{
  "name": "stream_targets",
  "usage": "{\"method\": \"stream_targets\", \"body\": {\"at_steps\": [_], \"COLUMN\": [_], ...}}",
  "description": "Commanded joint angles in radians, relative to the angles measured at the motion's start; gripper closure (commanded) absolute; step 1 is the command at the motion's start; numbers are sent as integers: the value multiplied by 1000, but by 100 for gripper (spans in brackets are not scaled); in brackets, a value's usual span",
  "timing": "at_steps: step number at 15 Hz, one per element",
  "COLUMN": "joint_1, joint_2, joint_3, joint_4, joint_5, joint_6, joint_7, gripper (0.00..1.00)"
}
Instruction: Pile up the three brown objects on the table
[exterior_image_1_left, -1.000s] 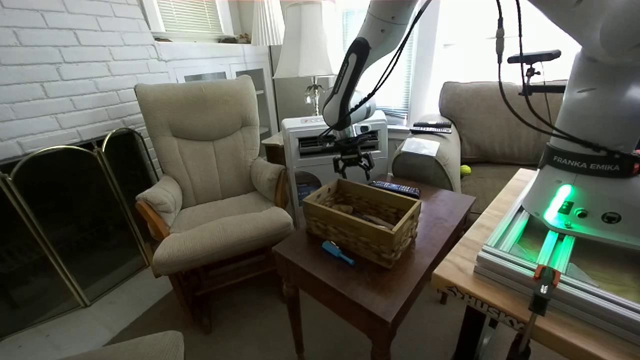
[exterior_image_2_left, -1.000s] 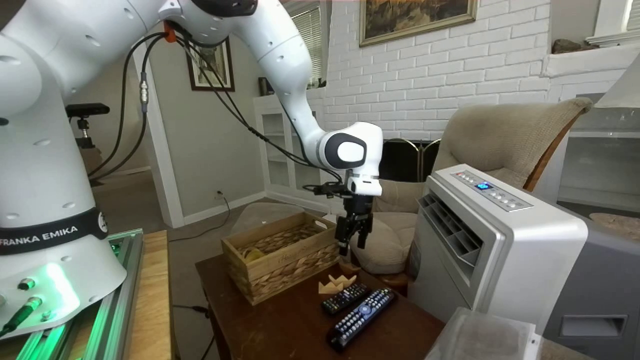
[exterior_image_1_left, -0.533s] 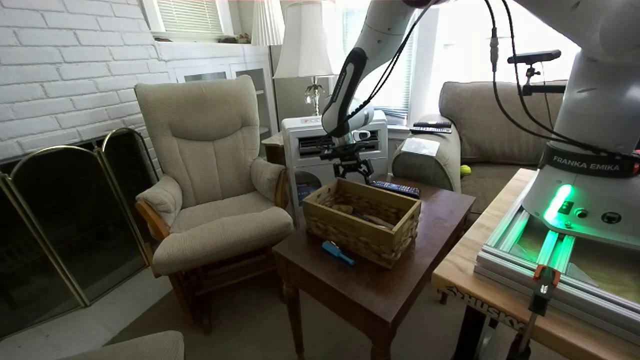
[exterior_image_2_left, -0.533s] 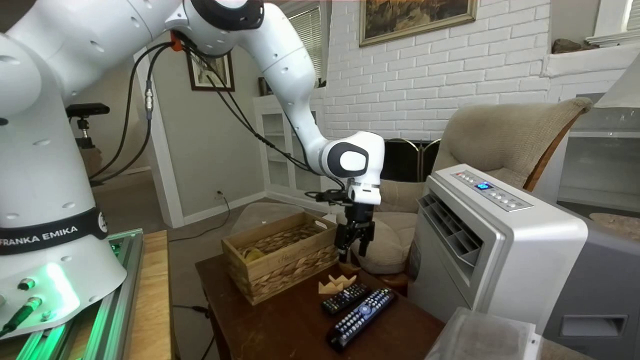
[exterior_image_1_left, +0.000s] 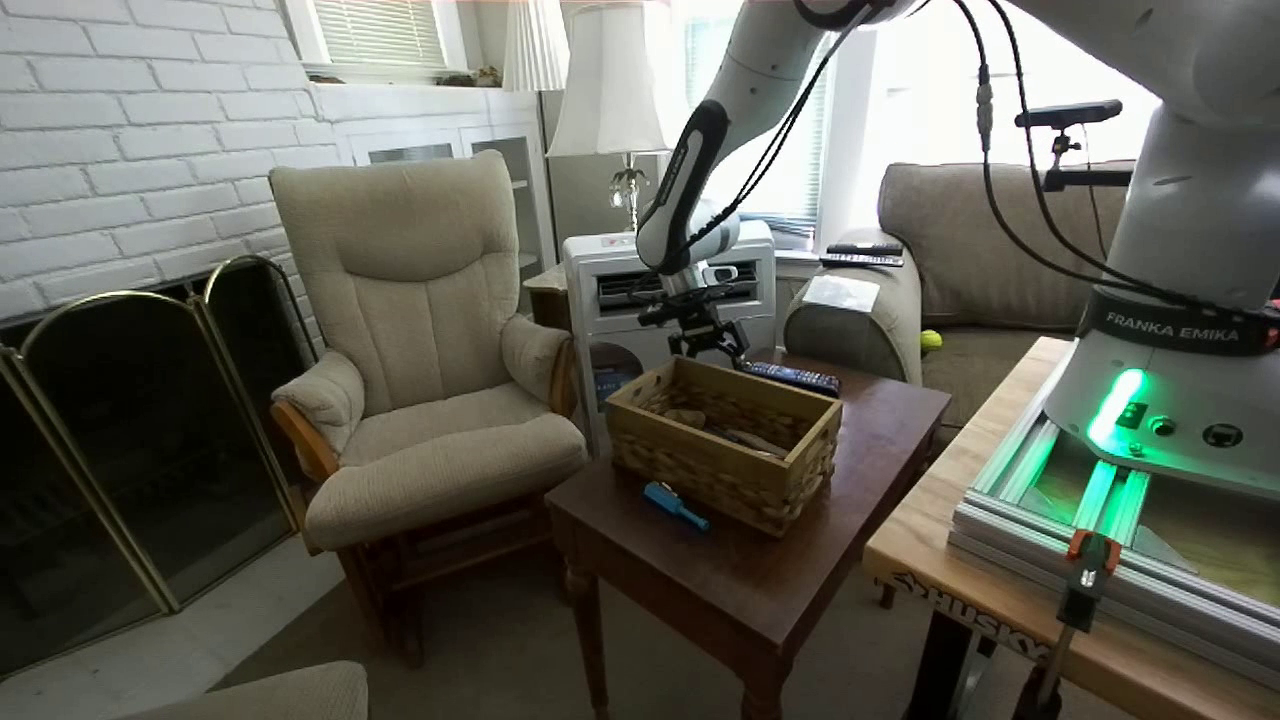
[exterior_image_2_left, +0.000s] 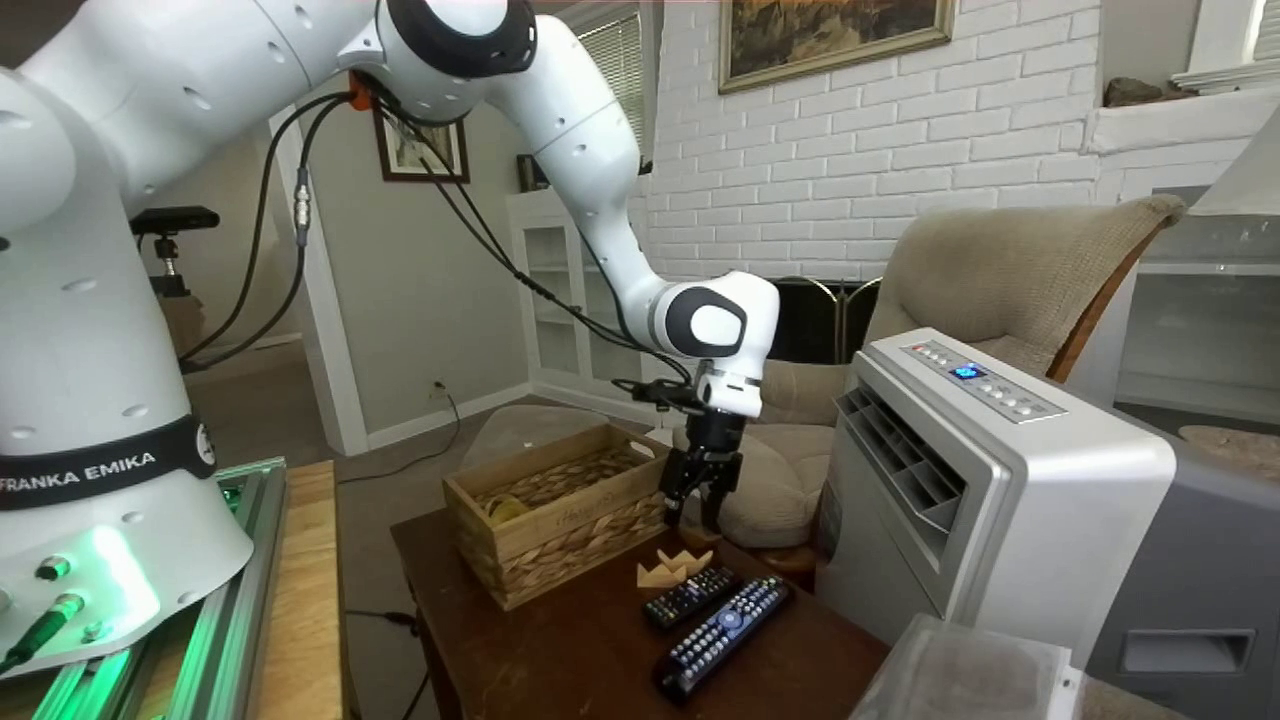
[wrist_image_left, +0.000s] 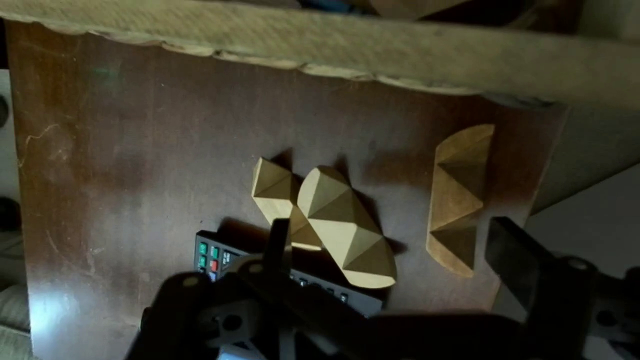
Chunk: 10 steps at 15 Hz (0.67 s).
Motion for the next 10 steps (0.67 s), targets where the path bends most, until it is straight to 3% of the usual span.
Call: {"method": "stream_targets", "body": {"at_steps": [1,10], "joint_1": [-18,-4], "joint_2": [35,21], "joint_3": [18,8], "joint_4": [41,17], "joint_5": [13,-4], "joint_6": [22,33], "joint_7": [1,2], "gripper": [0,0]}}
